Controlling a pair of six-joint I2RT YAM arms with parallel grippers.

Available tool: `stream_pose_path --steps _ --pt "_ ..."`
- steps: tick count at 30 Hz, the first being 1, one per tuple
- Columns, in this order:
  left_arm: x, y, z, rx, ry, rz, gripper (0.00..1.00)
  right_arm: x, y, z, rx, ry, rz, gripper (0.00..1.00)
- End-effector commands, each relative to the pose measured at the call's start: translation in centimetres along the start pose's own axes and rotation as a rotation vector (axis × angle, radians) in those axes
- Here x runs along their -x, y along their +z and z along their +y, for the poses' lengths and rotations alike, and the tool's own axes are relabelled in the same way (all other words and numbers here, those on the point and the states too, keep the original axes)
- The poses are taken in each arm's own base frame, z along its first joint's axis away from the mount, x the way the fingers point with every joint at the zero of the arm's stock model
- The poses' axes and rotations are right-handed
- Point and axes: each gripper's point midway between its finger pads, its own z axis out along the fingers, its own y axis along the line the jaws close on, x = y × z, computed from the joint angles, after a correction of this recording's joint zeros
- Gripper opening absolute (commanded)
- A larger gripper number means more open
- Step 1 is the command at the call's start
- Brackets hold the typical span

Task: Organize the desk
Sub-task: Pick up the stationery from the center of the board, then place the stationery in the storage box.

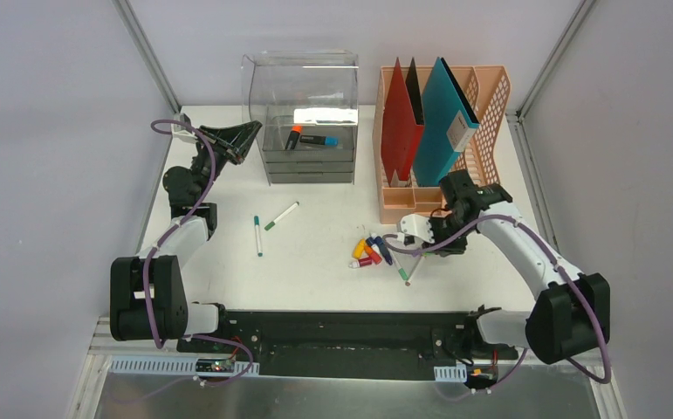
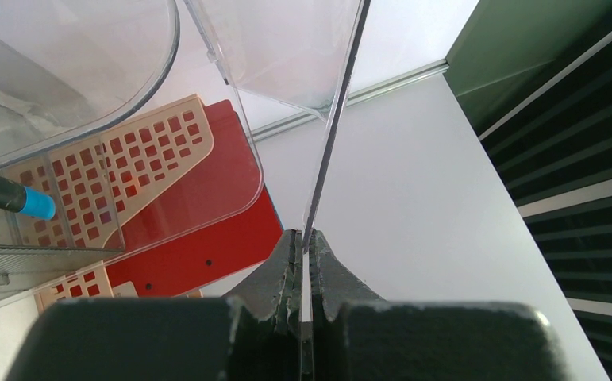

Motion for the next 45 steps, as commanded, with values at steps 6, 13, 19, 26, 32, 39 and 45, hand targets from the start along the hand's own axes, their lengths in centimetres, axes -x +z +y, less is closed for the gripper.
stream_pose_path --steps 6,13,19,26,32,39,45 --pt "0.7 0.3 -1.6 -0.055 0.027 -0.027 0.0 8.2 -1.8 -3.5 -0.118 -0.092 0.026 0.0" --pt "0.6 0.2 -1.5 -0.054 0.022 -0.027 0.0 14.9 -0.9 -7.3 -0.214 -0.225 0.142 0.0" --pt "0.6 0.2 -1.6 -0.055 0.018 -0.027 0.0 20.4 -0.3 -11.3 -0.349 -0.307 0.226 0.0" --pt "0.6 0.1 -1.5 -0.052 0.015 -0.027 0.0 26.4 -1.2 -16.3 -0.58 -0.374 0.164 0.0" --pt "0.6 0.1 -1.5 -0.051 0.014 -0.027 0.0 29.4 -2.6 -19.8 -0.76 -0.408 0.105 0.0" --pt "0.6 0.2 -1.6 -0.054 0.01 -0.025 0.0 31.7 -4.2 -22.8 -0.919 -0.438 0.067 0.0" --pt "0.6 0.2 -1.7 -0.055 0.01 -0.024 0.0 32.5 -5.4 -25.8 -1.049 -0.408 0.037 0.0"
